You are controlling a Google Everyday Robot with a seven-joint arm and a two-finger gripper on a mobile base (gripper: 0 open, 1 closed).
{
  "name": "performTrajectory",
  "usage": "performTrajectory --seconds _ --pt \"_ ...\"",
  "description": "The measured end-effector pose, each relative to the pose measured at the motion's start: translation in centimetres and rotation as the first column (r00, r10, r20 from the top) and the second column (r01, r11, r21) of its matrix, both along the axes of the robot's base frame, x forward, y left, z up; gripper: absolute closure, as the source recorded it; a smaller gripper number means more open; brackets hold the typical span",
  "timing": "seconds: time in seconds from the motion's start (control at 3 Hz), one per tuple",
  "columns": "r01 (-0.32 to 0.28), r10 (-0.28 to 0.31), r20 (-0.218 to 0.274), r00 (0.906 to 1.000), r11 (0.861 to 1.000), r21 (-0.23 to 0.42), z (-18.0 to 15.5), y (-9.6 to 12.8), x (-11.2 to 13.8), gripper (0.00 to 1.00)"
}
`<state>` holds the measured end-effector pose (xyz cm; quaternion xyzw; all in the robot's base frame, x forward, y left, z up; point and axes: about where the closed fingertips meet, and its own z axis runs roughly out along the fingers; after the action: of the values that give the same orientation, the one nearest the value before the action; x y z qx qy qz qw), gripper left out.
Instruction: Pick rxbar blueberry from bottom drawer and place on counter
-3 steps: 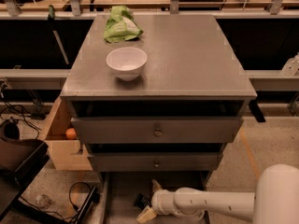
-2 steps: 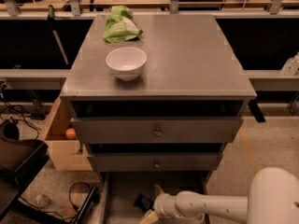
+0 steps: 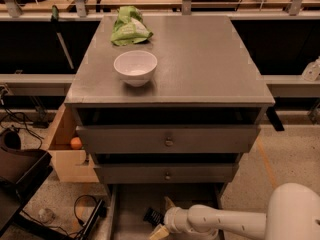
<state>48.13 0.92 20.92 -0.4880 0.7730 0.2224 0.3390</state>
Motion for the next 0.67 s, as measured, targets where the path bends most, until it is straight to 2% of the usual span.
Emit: performTrajectory --seconds 0.33,0.67 --pt "-0.027 0.027 0.053 0.9982 1.0 -0.002 0.3 0.1 1.5 0.0" --pt "-0.041 0.041 0.072 0.9965 0.999 0.002 0.1 -0.3 2.6 0.17"
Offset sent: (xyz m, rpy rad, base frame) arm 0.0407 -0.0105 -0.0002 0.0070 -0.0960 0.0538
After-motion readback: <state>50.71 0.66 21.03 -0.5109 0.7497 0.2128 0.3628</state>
